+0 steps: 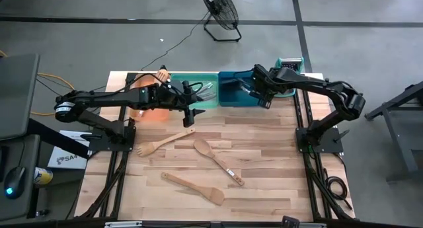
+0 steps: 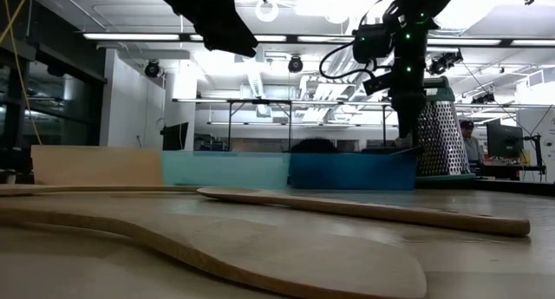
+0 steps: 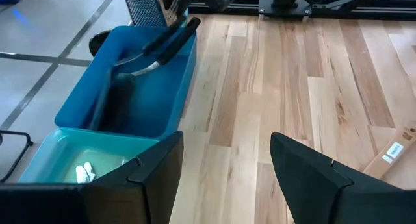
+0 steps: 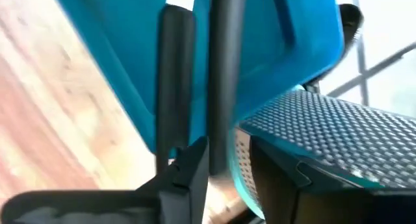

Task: Pick & Place Kitchen Items
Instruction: Put the black spatula into the blue bin, then put the brown serving spoon into the orange bin

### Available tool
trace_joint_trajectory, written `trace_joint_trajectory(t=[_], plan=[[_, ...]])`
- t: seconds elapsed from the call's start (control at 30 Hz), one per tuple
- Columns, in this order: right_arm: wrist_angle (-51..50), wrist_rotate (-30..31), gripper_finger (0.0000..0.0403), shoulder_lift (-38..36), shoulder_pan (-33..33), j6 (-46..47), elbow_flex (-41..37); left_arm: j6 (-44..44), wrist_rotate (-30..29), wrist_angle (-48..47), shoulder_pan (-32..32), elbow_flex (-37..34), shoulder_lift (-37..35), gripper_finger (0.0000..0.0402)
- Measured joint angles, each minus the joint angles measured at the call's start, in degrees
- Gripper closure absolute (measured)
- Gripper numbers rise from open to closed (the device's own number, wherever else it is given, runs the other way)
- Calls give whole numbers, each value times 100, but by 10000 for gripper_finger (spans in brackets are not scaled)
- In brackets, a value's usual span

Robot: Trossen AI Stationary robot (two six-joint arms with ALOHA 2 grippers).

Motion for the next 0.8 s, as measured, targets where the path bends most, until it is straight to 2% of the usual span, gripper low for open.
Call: trace_joint_trajectory(t=[0.27, 0.57, 0.8], plan=[[-5, -161, 256, -1, 145, 670, 0, 0, -2, -36, 0, 0, 0, 177], [-38, -247, 170, -26, 395, 1612, 0, 0, -2, -151, 0, 0, 0, 177], [-49, -875, 132, -26, 533, 2208, 0, -2, -2, -151, 0, 0, -2, 177]])
